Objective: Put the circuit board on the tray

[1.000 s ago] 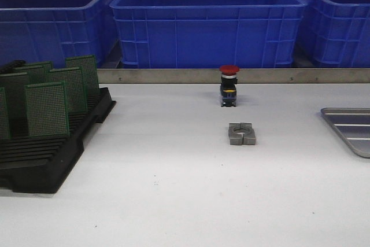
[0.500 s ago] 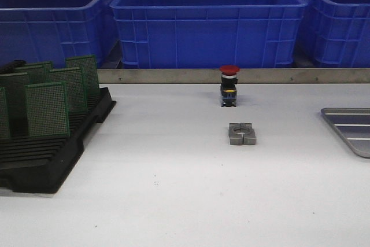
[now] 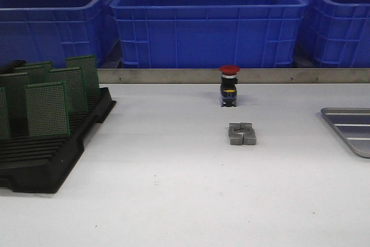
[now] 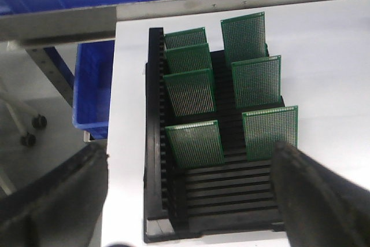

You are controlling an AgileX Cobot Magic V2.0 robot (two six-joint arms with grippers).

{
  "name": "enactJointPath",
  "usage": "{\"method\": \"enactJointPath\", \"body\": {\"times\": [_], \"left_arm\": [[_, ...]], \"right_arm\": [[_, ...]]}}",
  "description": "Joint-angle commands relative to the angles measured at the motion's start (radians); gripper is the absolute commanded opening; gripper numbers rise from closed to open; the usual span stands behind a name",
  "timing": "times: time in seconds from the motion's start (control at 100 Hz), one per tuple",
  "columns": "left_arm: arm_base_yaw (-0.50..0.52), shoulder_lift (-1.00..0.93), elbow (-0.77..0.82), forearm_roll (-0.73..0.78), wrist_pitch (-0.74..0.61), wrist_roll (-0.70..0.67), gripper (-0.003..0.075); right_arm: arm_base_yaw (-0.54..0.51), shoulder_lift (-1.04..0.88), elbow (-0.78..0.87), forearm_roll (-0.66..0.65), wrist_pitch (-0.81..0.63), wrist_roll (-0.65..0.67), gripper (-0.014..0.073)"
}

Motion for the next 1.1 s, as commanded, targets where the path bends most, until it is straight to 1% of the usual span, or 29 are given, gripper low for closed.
{"method": "enactJointPath", "body": {"times": [0.0, 0.18, 0.24, 0.29, 0.35, 0.42, 0.47, 0.59, 0.71, 0.8, 0.92, 1.09], "left_arm": [[0.002, 0.042, -0.085, -0.054, -0.03, 0.141, 0.0547], [0.002, 0.182, -0.212, -0.185, 0.087, 0.481, 0.0547], [0.002, 0.237, -0.249, -0.231, 0.165, 0.643, 0.0547], [0.002, 0.282, -0.285, -0.267, 0.226, 0.744, 0.0547], [0.002, 0.333, -0.32, -0.305, 0.288, 0.81, 0.0547], [0.002, 0.392, -0.36, -0.336, 0.317, 0.854, 0.0547], [0.002, 0.437, -0.385, -0.365, 0.334, 0.91, 0.0547], [0.002, 0.521, -0.43, -0.434, 0.381, 1.127, 0.0547], [0.002, 0.585, -0.449, -0.481, 0.416, 1.309, 0.0547], [0.002, 0.621, -0.449, -0.497, 0.42, 1.407, 0.0547], [0.002, 0.664, -0.451, -0.496, 0.419, 1.486, 0.0547], [0.002, 0.715, -0.455, -0.496, 0.403, 1.514, 0.0547]], "right_arm": [[0.0, -0.023, -0.014, -0.011, -0.069, -0.002, -0.0069], [0.0, -0.023, -0.014, -0.011, -0.069, -0.002, -0.0069], [0.0, -0.023, -0.014, -0.011, -0.069, -0.002, -0.0069], [0.0, -0.023, -0.014, -0.011, -0.069, -0.002, -0.0069], [0.0, -0.023, -0.014, -0.011, -0.069, -0.002, -0.0069], [0.0, -0.023, -0.014, -0.011, -0.069, -0.002, -0.0069], [0.0, -0.023, -0.014, -0.011, -0.069, -0.002, -0.0069], [0.0, -0.023, -0.014, -0.011, -0.069, -0.002, -0.0069], [0.0, -0.023, -0.014, -0.011, -0.069, -0.002, -0.0069], [0.0, -0.023, -0.014, -0.011, -0.069, -0.002, -0.0069], [0.0, -0.023, -0.014, -0.011, -0.069, -0.002, -0.0069], [0.0, -0.023, -0.014, -0.011, -0.069, -0.002, -0.0069]]}}
